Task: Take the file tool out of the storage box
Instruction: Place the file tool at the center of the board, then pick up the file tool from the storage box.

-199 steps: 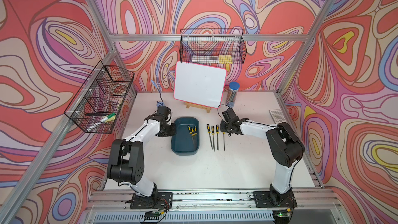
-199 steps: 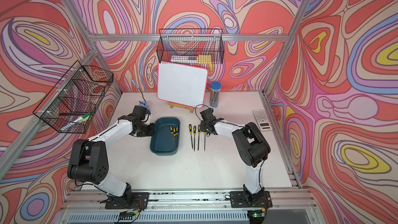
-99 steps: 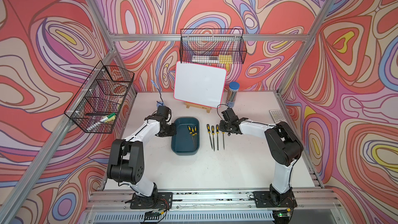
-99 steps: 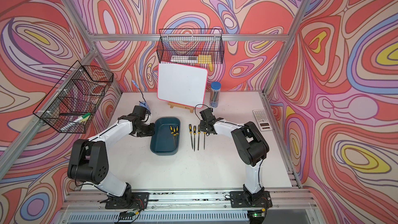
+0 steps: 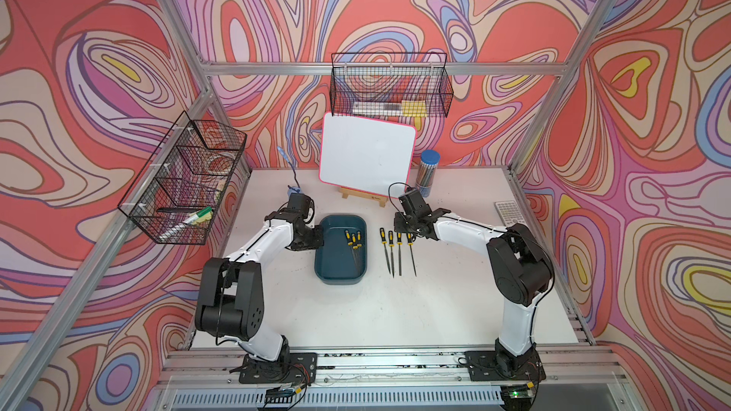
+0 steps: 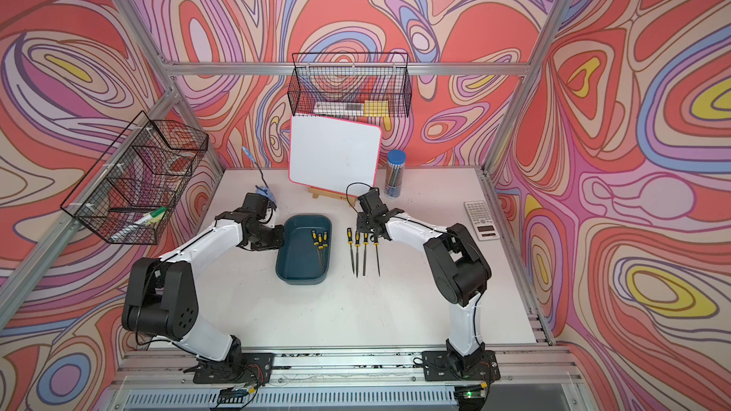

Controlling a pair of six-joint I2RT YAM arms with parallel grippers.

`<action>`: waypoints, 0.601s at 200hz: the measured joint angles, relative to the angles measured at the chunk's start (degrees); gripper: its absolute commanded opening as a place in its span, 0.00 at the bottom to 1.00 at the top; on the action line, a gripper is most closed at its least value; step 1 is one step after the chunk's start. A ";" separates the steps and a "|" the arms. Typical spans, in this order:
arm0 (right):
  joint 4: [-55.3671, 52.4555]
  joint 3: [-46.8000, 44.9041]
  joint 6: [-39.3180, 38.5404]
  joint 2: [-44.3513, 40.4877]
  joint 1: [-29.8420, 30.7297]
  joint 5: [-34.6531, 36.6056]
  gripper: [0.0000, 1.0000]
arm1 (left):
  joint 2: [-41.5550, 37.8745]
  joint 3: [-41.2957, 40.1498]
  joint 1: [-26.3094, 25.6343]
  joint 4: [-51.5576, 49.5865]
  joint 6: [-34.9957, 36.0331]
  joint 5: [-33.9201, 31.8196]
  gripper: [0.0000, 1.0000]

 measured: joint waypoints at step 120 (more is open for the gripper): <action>-7.32 27.50 -5.03 19.67 11.47 -7.67 0.34 | -0.26 1.73 0.00 -1.42 0.04 -0.02 0.00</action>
